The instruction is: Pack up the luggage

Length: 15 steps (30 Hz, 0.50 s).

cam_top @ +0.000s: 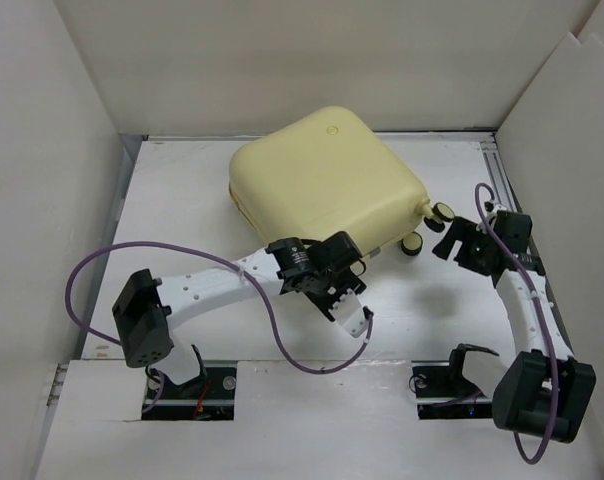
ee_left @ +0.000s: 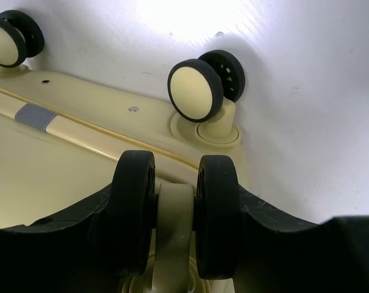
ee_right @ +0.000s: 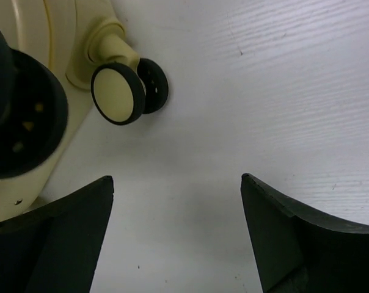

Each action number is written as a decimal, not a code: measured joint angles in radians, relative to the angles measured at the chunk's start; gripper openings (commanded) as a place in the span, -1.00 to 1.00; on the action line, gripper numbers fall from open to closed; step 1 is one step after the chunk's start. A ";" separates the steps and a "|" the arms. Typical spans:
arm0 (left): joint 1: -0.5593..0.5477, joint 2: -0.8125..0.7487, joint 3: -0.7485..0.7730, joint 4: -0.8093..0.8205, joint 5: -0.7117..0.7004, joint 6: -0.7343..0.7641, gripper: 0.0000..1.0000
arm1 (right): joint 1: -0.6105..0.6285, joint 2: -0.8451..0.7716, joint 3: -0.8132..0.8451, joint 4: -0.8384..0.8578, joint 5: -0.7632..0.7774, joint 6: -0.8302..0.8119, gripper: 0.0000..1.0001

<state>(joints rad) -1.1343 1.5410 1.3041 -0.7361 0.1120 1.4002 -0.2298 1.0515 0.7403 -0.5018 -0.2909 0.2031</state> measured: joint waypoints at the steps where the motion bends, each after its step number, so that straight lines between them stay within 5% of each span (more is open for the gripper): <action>1: 0.003 0.000 0.003 0.001 0.002 -0.014 -1.00 | 0.000 -0.006 -0.019 0.005 -0.008 0.008 0.69; 4: 0.023 0.001 0.035 0.014 0.016 -0.075 -1.00 | -0.006 -0.013 -0.075 0.035 -0.043 0.042 0.43; 8: 0.081 0.036 0.136 0.025 0.047 -0.166 -1.00 | -0.006 0.071 -0.116 0.145 -0.112 0.087 -0.29; 15: 0.162 0.090 0.224 0.076 0.082 -0.285 -1.00 | 0.167 0.443 0.101 0.286 -0.163 0.105 -0.82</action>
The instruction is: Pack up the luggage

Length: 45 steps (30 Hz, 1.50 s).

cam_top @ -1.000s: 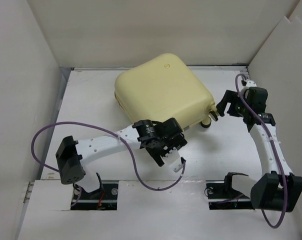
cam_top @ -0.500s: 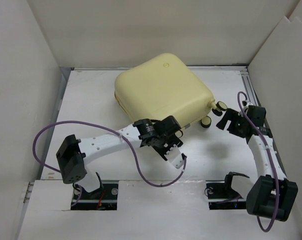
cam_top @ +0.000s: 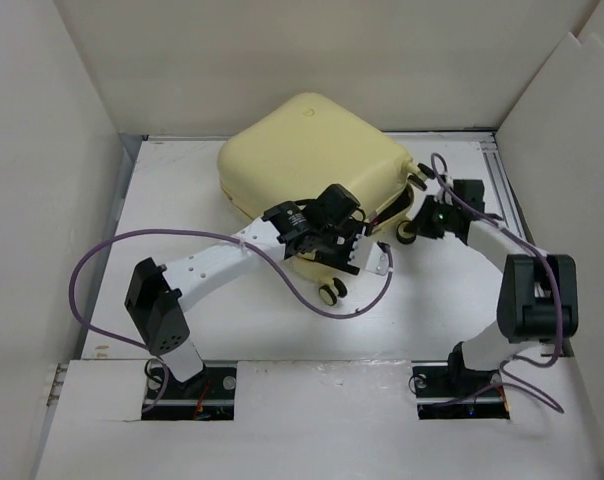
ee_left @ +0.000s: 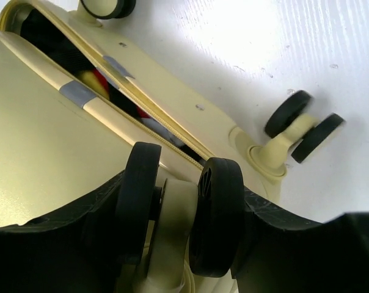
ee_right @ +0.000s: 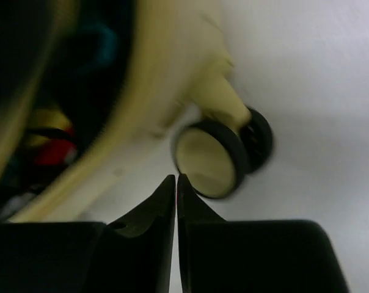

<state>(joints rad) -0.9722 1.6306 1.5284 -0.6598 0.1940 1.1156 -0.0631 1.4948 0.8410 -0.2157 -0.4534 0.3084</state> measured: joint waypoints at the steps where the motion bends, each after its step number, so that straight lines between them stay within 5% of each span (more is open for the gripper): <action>1: 0.005 0.005 0.000 0.007 0.005 -0.019 -1.00 | 0.027 0.043 0.047 0.021 -0.008 0.001 -0.86; 13: 0.088 0.032 -0.014 0.079 0.000 -0.233 -1.00 | 0.246 0.544 0.695 0.072 -0.063 0.029 -0.91; 18: 0.133 0.045 0.006 0.077 -0.016 -0.362 -1.00 | 0.294 0.593 0.763 0.125 -0.137 0.025 -0.75; 26: 0.184 0.167 0.161 0.157 0.115 -0.612 -1.00 | 0.137 0.115 0.284 0.201 -0.126 -0.097 0.05; 34: 0.195 0.282 0.295 0.174 0.147 -0.742 -1.00 | 0.165 -0.364 -0.232 0.356 -0.031 -0.150 0.48; 39: 0.195 0.314 0.327 0.208 0.151 -0.796 -1.00 | 0.443 -0.535 -0.469 0.481 0.166 -0.118 0.48; 45: 0.196 0.331 0.343 0.226 0.158 -0.812 -1.00 | 0.840 -0.495 -0.511 0.662 0.474 -0.113 0.46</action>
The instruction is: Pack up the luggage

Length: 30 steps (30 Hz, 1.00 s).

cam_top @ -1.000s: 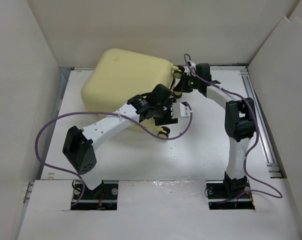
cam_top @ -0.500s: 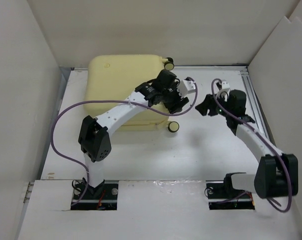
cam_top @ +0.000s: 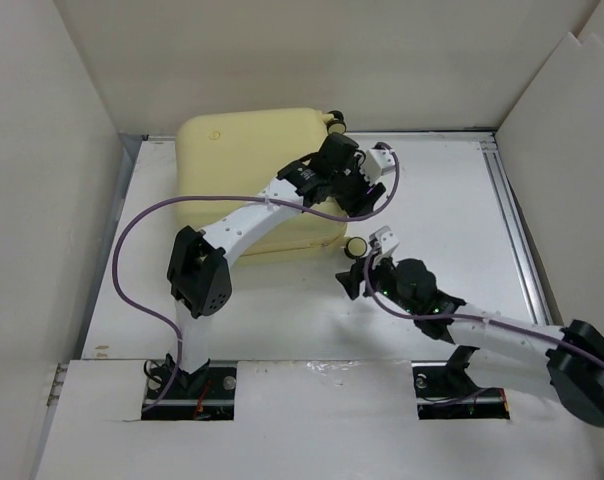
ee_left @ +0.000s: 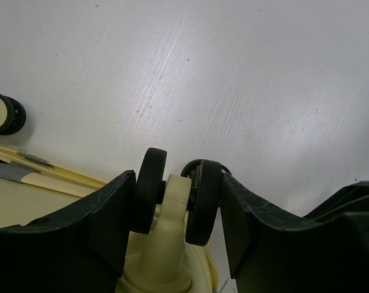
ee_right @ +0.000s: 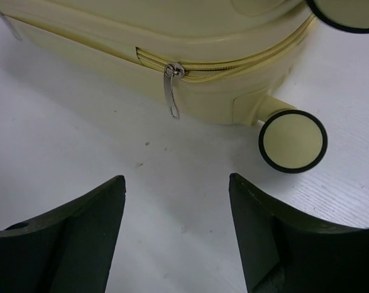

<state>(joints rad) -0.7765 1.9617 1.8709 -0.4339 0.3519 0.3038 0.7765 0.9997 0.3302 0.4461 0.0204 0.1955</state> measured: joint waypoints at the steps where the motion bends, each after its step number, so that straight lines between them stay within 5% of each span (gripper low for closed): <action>1: 0.000 0.000 0.002 0.000 0.000 -0.002 -1.00 | 0.030 0.035 0.006 0.016 0.044 0.003 0.44; 13: 0.013 0.004 0.002 0.030 0.005 -0.005 -1.00 | 0.155 0.473 0.328 0.031 0.404 0.024 0.33; 17: 0.016 0.005 0.002 0.041 0.004 -0.010 -1.00 | 0.167 0.527 0.396 -0.036 0.463 0.030 0.11; 25: 0.016 0.005 0.002 0.046 0.003 -0.011 -1.00 | 0.174 0.613 0.502 -0.200 0.503 0.113 -0.94; 30: 0.016 0.005 0.002 0.045 0.003 -0.012 -1.00 | 0.174 0.608 0.509 -0.215 0.502 0.122 -1.00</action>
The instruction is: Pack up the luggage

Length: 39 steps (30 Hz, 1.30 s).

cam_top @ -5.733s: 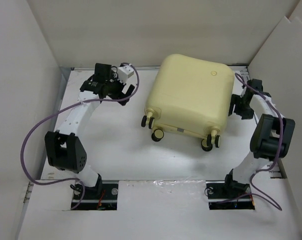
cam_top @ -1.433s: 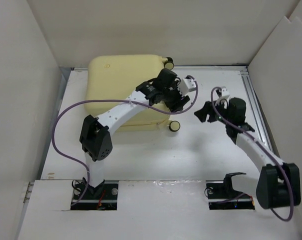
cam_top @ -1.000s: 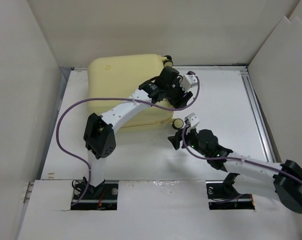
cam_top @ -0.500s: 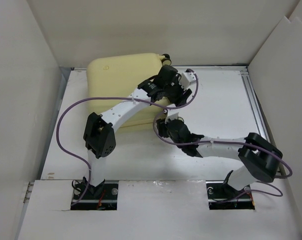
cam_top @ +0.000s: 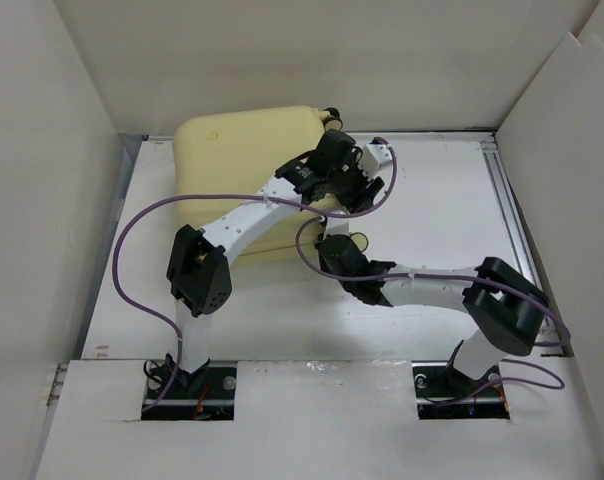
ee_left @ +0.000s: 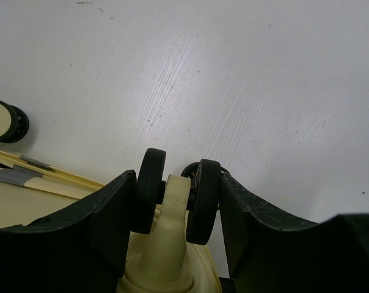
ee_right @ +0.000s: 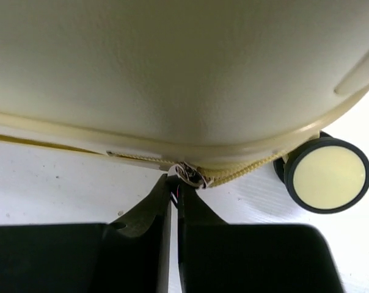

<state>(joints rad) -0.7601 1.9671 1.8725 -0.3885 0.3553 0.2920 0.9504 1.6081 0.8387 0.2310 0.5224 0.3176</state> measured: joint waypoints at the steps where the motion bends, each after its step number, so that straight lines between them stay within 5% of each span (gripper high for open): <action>1: 0.000 0.000 0.000 0.000 0.000 0.000 -1.00 | 0.000 -0.006 -0.005 0.001 -0.001 0.000 -1.00; 21: -0.026 0.001 0.000 0.021 0.003 -0.033 -1.00 | -0.062 -0.222 -0.263 0.169 -0.209 -0.120 -1.00; 25: -0.028 0.005 0.000 0.032 0.013 -0.023 -1.00 | -0.148 -0.338 -0.345 0.188 -0.272 -0.024 -1.00; 32: -0.030 0.005 -0.008 0.067 0.007 0.003 -1.00 | -0.242 -0.374 -0.354 0.165 -0.398 0.049 -1.00; 39: -0.030 0.005 -0.015 0.074 0.008 0.010 -1.00 | -0.233 -0.371 -0.349 0.163 -0.425 -0.064 -1.00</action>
<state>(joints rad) -0.7898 1.9720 1.8572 -0.3141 0.3634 0.3016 0.7170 1.2373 0.4892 0.3935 0.0978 0.2535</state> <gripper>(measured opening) 0.461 0.068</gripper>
